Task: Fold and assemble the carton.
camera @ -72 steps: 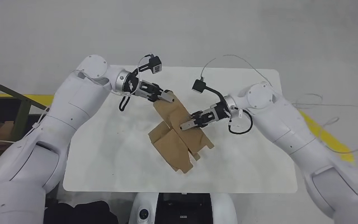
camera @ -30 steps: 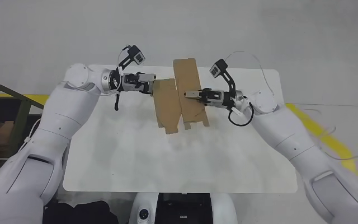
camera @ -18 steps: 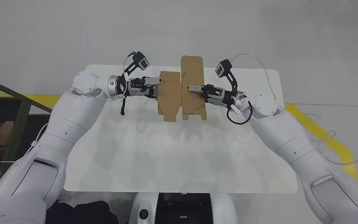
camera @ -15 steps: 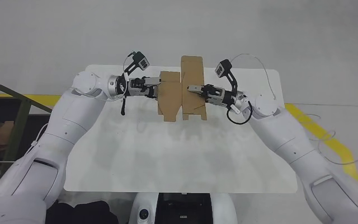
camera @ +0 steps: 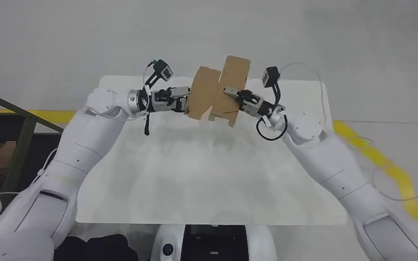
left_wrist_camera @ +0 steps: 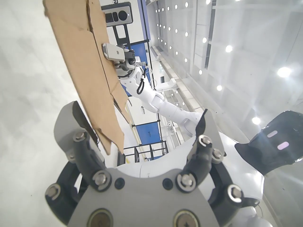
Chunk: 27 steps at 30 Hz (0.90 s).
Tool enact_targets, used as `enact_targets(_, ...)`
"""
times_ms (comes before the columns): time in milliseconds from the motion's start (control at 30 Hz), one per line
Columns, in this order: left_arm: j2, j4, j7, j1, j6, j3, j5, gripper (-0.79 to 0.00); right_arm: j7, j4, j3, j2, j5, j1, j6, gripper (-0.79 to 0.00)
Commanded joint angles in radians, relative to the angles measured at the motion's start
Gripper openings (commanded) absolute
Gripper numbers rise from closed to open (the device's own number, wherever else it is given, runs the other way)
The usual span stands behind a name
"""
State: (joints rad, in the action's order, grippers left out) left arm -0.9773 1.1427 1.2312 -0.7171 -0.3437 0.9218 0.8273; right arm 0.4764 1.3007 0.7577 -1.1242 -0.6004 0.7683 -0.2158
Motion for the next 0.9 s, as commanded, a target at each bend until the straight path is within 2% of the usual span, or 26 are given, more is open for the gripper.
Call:
enact_targets(0,0.001,0.008,-0.024,-0.018,0.008,0.011,0.004,0.000,-0.087,0.057,0.023,0.004,0.031,0.031,0.028,-0.785)
enact_targets(100,-0.001,0.013,-0.057,-0.035,0.013,0.020,-0.005,0.000,-0.174,0.127,0.054,0.009,0.056,0.080,0.052,-0.785)
enact_targets(267,-0.012,0.012,-0.111,-0.046,0.010,0.018,-0.023,0.000,-0.254,0.191,0.085,0.006,0.054,0.141,0.082,-0.785)
enact_targets(600,-0.050,0.018,-0.203,-0.058,-0.070,-0.019,-0.051,0.000,-0.435,0.231,0.092,-0.018,0.158,0.171,0.153,-0.785)
enact_targets(867,-0.076,-0.015,-0.249,-0.045,-0.083,-0.028,-0.052,0.000,-0.487,0.250,0.097,-0.037,0.212,0.193,0.165,-0.785)
